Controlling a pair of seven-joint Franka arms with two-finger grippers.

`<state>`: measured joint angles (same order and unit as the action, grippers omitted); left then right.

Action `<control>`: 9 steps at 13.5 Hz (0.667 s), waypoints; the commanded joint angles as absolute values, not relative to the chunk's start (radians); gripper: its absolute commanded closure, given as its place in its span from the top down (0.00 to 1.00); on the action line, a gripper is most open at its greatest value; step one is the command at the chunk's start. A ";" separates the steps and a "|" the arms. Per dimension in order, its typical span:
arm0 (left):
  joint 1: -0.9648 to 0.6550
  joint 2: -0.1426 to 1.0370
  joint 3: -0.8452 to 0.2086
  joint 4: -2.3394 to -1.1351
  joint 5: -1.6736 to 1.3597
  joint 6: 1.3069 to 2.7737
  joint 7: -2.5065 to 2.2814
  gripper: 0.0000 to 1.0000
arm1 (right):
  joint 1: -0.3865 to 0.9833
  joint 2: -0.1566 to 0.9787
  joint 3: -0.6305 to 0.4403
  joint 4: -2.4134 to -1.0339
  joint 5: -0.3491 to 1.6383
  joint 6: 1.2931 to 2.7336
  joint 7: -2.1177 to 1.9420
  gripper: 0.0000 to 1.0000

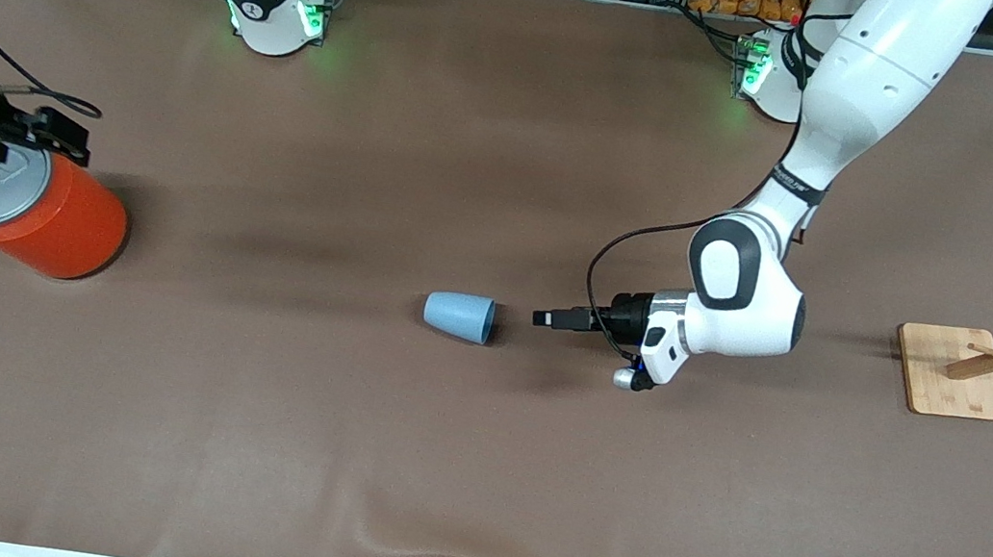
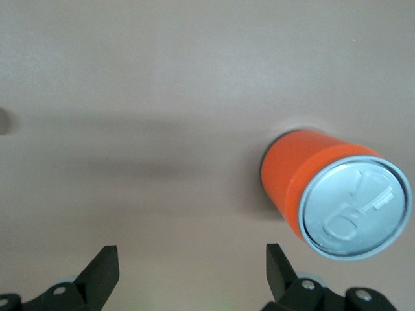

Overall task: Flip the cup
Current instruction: 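Grasp the lying blue cup's base with the left gripper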

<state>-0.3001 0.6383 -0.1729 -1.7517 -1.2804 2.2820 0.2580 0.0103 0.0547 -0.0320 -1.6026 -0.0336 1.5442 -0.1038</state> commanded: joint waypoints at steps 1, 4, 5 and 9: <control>-0.311 0.693 -0.175 -1.717 -1.380 2.293 0.391 0.92 | 0.002 0.051 -0.029 -1.504 -0.012 1.450 -0.092 1.00; -0.351 0.747 -0.175 -1.662 -1.453 2.295 0.440 0.81 | 0.000 0.011 -0.029 -1.503 -0.011 1.401 -0.017 1.00; -0.365 0.758 -0.175 -1.654 -1.471 2.295 0.440 0.79 | 0.000 0.008 -0.031 -1.503 -0.008 1.384 0.017 1.00; -0.382 0.808 -0.175 -1.637 -1.497 2.293 0.500 0.71 | 0.009 -0.003 -0.084 -1.505 0.081 1.428 0.013 1.00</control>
<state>-0.3782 0.7718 -0.1757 -1.6711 -1.4705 2.2830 0.4531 0.0103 0.0097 -0.0596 -1.5033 0.0317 1.3928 0.0238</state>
